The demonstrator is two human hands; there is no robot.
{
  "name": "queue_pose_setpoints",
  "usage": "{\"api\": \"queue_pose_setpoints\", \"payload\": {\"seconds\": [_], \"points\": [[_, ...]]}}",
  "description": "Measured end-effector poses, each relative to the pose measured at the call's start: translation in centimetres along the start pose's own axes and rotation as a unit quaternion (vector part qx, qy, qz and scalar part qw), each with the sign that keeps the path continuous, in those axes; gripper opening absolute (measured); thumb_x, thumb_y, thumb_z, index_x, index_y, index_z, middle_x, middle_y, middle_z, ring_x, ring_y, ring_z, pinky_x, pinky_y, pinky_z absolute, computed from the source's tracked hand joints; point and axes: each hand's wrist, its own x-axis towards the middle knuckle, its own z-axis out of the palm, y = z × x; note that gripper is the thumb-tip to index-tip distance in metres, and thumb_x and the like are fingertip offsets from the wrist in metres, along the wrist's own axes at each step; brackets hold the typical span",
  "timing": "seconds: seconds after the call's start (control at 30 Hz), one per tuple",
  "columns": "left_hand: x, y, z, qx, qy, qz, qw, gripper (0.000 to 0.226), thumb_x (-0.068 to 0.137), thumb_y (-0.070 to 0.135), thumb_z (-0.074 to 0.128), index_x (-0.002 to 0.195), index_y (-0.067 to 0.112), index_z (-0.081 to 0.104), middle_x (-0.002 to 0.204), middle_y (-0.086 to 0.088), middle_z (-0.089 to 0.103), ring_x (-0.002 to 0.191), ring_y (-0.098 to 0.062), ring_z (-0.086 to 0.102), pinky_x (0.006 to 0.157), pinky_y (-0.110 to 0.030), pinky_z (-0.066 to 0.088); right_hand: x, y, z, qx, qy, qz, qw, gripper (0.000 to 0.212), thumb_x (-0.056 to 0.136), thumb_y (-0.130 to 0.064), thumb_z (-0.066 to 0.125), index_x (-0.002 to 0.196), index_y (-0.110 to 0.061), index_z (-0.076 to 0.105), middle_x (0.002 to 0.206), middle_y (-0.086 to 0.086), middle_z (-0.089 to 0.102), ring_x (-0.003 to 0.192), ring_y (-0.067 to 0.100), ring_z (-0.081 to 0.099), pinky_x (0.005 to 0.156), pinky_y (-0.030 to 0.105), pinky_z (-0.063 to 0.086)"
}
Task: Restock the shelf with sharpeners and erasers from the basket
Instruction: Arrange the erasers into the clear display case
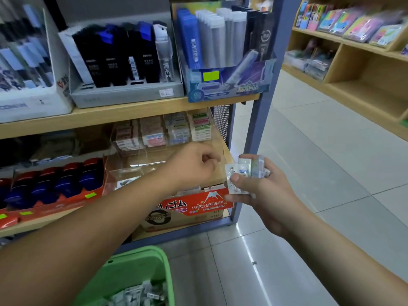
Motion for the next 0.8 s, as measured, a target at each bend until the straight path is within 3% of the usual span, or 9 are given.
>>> {"api": "queue_pose_setpoints", "payload": {"seconds": [0.1, 0.23, 0.37, 0.43, 0.53, 0.6, 0.7, 0.8], "points": [[-1.5, 1.0, -0.5, -0.215, -0.053, -0.042, 0.974, 0.022, 0.106, 0.026, 0.055, 0.109, 0.019, 0.076, 0.070, 0.002, 0.070, 0.051, -0.007, 0.057, 0.046, -0.019, 0.043, -0.1, -0.2, 0.9, -0.004, -0.034, -0.007, 0.999, 0.043, 0.089, 0.007, 0.074, 0.124, -0.014, 0.063, 0.104, 0.012, 0.077, 0.095, 0.032, 0.078, 0.071, 0.043, 0.065], [-2.4, -0.5, -2.0, -0.260, -0.057, -0.061, 0.962, 0.034, 0.099, 0.051, 0.058, 0.103, 0.023, 0.078, 0.072, -0.007, 0.068, 0.063, -0.024, 0.054, 0.054, -0.028, 0.046, 0.1, -0.2, 2.3, -0.013, -0.024, -0.014, 1.000, 0.043, 0.086, 0.003, 0.079, 0.123, -0.013, 0.062, 0.102, 0.008, 0.079, 0.092, 0.030, 0.079, 0.067, 0.039, 0.064], [-3.0, -1.5, -3.5, -0.289, -0.049, -0.060, 0.954, 0.023, 0.094, 0.022, 0.072, 0.107, 0.003, 0.071, 0.079, -0.012, 0.070, 0.071, -0.022, 0.064, 0.065, -0.029, 0.058, 0.5, 0.0, 4.0, -0.026, -0.003, -0.018, 0.999, 0.045, 0.085, 0.002, 0.082, 0.122, -0.012, 0.061, 0.101, 0.009, 0.079, 0.088, 0.029, 0.079, 0.065, 0.037, 0.065], [-3.6, -2.3, -4.6, -0.312, -0.039, -0.076, 0.946, 0.024, 0.095, 0.011, 0.069, 0.119, 0.008, 0.067, 0.086, -0.013, 0.073, 0.076, -0.024, 0.071, 0.072, -0.030, 0.063, 0.7, 0.1, 5.1, -0.027, -0.006, -0.015, 1.000, 0.039, 0.088, 0.003, 0.078, 0.119, -0.015, 0.063, 0.101, 0.007, 0.079, 0.089, 0.028, 0.079, 0.068, 0.038, 0.065], [-5.3, -4.6, -6.5, -0.273, -0.025, -0.102, 0.956, 0.034, 0.101, 0.010, 0.062, 0.132, 0.025, 0.065, 0.099, -0.013, 0.075, 0.087, -0.026, 0.076, 0.081, -0.036, 0.064, 0.9, 0.4, 7.2, -0.046, -0.022, -0.008, 0.999, 0.035, 0.091, 0.006, 0.071, 0.116, -0.019, 0.064, 0.101, 0.004, 0.079, 0.089, 0.026, 0.079, 0.069, 0.040, 0.065], [-6.6, -6.2, -7.6, -0.249, 0.005, -0.116, 0.962, 0.024, 0.105, 0.014, 0.058, 0.121, 0.025, 0.071, 0.097, -0.013, 0.075, 0.085, -0.024, 0.076, 0.081, -0.038, 0.063, 1.0, 0.8, 8.7, -0.048, -0.024, 0.005, 0.999, 0.041, 0.089, 0.005, 0.073, 0.121, -0.018, 0.061, 0.104, 0.007, 0.079, 0.088, 0.028, 0.079, 0.074, 0.046, 0.066], [-8.4, -8.7, -9.0, -0.172, 0.086, -0.135, 0.972, 0.008, 0.101, 0.021, 0.065, 0.104, 0.023, 0.072, 0.084, -0.009, 0.074, 0.068, -0.014, 0.072, 0.060, -0.027, 0.058, 1.2, 1.5, 10.5, -0.054, -0.030, 0.011, 0.998, 0.045, 0.089, -0.001, 0.078, 0.126, -0.017, 0.059, 0.104, 0.006, 0.080, 0.087, 0.028, 0.080, 0.082, 0.050, 0.065], [-10.1, -11.4, -10.1, -0.118, 0.119, -0.143, 0.975, 0.006, 0.093, 0.022, 0.074, 0.089, 0.026, 0.073, 0.081, 0.000, 0.075, 0.069, -0.014, 0.072, 0.064, -0.033, 0.061, 1.5, 2.2, 12.2, -0.076, -0.040, 0.019, 0.996, 0.050, 0.089, -0.006, 0.081, 0.132, -0.018, 0.058, 0.103, 0.003, 0.081, 0.089, 0.028, 0.079, 0.086, 0.052, 0.064]]}}
